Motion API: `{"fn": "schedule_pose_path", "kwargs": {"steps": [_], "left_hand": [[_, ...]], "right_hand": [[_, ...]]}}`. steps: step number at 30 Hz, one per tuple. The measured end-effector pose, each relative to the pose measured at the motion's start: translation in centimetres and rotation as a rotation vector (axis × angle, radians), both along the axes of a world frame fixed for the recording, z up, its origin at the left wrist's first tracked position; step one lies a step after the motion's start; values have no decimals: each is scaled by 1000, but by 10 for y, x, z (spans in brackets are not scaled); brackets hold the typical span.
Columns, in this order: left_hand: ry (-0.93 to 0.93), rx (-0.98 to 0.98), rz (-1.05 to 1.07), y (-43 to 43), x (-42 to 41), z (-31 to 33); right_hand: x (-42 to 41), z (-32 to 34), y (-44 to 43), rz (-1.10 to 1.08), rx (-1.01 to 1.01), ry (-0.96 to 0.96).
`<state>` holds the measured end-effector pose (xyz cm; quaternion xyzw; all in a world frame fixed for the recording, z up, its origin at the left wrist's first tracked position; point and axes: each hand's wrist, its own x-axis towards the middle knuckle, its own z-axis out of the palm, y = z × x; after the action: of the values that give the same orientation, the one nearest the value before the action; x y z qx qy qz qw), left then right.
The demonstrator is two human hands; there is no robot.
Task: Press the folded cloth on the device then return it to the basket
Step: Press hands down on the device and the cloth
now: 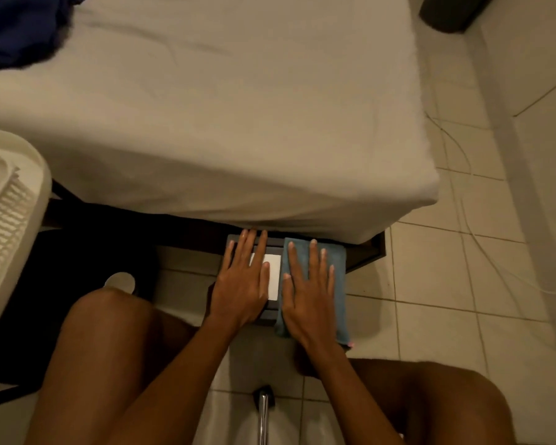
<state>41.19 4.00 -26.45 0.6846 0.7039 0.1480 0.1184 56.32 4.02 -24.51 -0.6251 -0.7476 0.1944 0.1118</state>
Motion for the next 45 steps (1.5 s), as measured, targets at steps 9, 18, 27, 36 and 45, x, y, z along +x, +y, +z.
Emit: {"fn": "schedule_pose_path", "kwargs": {"steps": [9, 18, 27, 36, 45], "left_hand": [[21, -3, -33, -2, -3, -1], [19, -30, -41, -2, -1, 3], [16, -39, -30, -1, 0, 3], [-1, -23, -24, 0, 0, 3], [-16, 7, -6, 0, 0, 5]], "right_hand": [[-6, 0, 22, -27, 7, 2], [0, -4, 21, -16, -6, -14], [3, -3, 6, -61, -13, 8], [-2, -4, -11, -83, 4, 4], [-7, 0, -4, -97, 16, 9]]}}
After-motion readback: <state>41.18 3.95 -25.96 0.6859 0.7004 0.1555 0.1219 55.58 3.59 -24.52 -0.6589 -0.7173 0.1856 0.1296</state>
